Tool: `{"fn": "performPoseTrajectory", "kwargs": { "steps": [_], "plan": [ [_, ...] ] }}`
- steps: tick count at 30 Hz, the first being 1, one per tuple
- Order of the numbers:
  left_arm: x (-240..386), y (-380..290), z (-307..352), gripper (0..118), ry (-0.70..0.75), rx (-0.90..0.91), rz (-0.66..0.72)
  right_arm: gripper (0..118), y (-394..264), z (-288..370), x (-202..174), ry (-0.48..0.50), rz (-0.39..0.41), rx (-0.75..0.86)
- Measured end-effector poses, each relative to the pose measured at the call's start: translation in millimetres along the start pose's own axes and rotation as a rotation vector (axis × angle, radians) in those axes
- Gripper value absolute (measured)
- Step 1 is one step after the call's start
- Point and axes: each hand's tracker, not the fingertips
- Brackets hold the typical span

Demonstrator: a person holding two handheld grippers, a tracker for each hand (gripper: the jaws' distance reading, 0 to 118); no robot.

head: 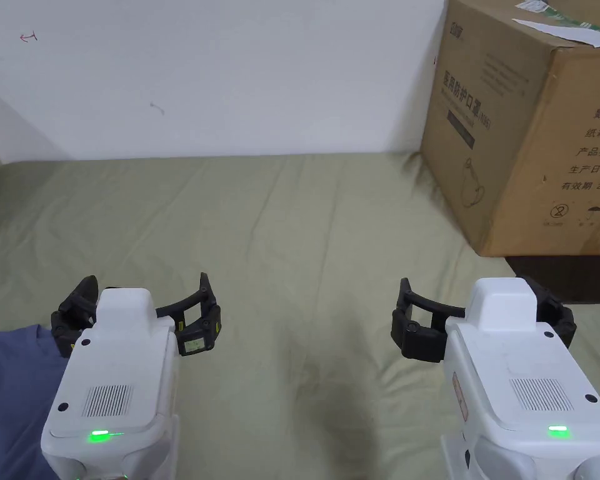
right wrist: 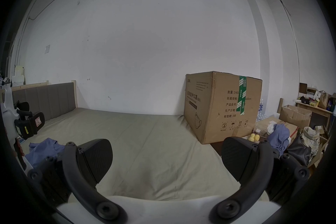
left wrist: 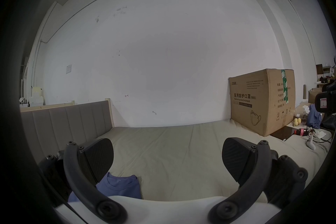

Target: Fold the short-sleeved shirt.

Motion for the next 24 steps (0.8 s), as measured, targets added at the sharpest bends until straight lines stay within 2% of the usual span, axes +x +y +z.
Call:
{"fn": "performPoseTrajectory", "kwargs": {
  "steps": [7,10,11,12,13,14,15,17,24],
  "plan": [
    [1,1,0,115,0.000,0.000,-0.011,114,0,0,-1,0.005,0.006,-0.002],
    [0,3,2,92,-0.015,-0.005,0.009,101,2,2,-1,0.002,0.004,-0.005],
    [0,4,3,92,-0.022,-0.002,0.021,101,3,2,-1,0.001,0.003,-0.003],
    [0,4,4,68,-0.025,-0.003,0.024,81,4,3,-2,-0.002,0.004,0.002],
    [1,5,3,33,-0.017,-0.010,0.024,54,4,3,-3,-0.006,0.009,0.003],
    [2,6,2,4,-0.015,-0.019,0.021,16,5,1,-4,-0.009,0.015,0.003],
    [0,6,2,1,-0.008,-0.019,0.017,1,6,1,-4,-0.009,0.020,0.003],
    [-5,9,2,0,-0.050,-0.024,0.066,0,6,1,-3,0.004,0.014,0.004],
    [-19,9,3,0,-0.004,-0.028,0.044,0,8,-4,-14,0.042,0.011,0.003]
  ]
}}
